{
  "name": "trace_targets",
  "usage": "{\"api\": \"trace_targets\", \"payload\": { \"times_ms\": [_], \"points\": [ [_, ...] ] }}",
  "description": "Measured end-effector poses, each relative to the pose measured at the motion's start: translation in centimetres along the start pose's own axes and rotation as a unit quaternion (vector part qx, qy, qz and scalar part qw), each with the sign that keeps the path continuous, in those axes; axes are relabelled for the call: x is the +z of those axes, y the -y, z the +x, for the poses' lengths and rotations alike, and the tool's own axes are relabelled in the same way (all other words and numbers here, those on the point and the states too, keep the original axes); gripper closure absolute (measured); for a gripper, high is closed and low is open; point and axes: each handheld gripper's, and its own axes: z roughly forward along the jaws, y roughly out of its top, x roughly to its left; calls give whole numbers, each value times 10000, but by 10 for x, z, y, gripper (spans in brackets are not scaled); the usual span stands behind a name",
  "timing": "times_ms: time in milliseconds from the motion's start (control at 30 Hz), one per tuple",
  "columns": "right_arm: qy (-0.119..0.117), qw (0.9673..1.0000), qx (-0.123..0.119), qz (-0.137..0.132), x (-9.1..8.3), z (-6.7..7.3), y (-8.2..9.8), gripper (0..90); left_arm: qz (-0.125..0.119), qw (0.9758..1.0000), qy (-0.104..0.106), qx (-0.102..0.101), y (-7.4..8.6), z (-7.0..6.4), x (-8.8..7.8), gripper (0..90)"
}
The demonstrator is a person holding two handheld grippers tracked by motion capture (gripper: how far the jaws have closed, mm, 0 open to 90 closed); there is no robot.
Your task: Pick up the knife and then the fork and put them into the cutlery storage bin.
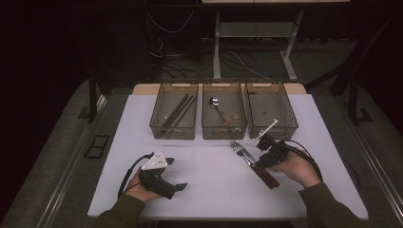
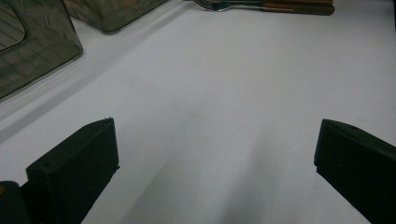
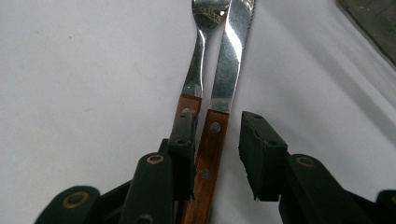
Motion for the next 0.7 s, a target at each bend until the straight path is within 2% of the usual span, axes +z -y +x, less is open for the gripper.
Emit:
{"api": "trace_targets", "payload": {
  "times_ms": [700],
  "points": [
    [104,9988,-43,470,13,1,-7,729,12,10000,3,12,0,0,0,0]
  ]
}}
